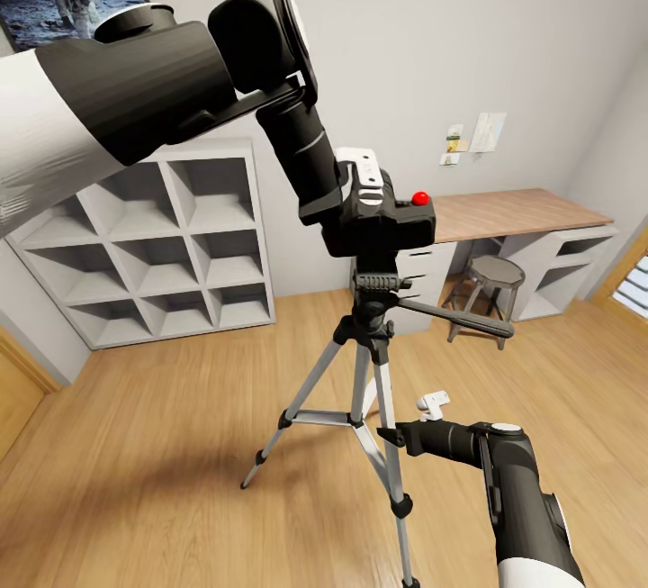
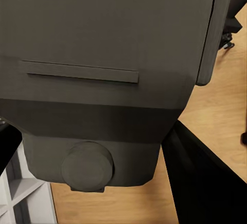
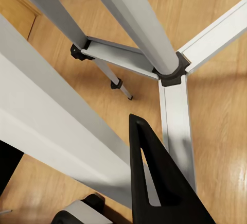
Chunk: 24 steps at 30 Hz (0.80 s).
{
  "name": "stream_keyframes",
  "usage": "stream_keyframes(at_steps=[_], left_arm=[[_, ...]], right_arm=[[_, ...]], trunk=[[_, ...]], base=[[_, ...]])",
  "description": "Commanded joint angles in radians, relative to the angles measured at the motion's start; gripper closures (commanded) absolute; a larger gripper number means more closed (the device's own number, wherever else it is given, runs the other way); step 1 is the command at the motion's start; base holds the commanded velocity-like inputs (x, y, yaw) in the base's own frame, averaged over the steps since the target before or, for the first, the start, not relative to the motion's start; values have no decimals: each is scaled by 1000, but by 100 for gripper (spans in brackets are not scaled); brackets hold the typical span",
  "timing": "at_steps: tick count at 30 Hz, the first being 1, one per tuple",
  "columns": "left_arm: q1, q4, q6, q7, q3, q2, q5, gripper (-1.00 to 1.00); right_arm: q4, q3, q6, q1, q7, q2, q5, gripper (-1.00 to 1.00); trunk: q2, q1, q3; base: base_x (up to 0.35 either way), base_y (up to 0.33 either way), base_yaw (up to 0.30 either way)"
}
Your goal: Attach the digital camera to the camera tripod in the bedroom.
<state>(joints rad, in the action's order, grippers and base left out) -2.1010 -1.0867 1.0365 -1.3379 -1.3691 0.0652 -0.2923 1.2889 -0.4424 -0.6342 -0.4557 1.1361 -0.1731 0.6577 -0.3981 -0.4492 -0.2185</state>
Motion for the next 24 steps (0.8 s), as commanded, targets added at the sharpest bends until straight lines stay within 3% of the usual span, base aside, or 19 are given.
stream_keyframes(at_steps=[1, 24], left_arm=[[-2, 0, 5, -3, -2, 0, -2, 100], [-2, 5, 5, -3, -2, -4, -1, 100]], right_arm=[[1, -2, 4, -1, -44, -1, 25, 100], [4, -2, 5, -1, -42, -1, 25, 100]], trunk=[[-2, -1, -2], [-2, -1, -2]], base=[[0, 0, 0], [0, 0, 0]])
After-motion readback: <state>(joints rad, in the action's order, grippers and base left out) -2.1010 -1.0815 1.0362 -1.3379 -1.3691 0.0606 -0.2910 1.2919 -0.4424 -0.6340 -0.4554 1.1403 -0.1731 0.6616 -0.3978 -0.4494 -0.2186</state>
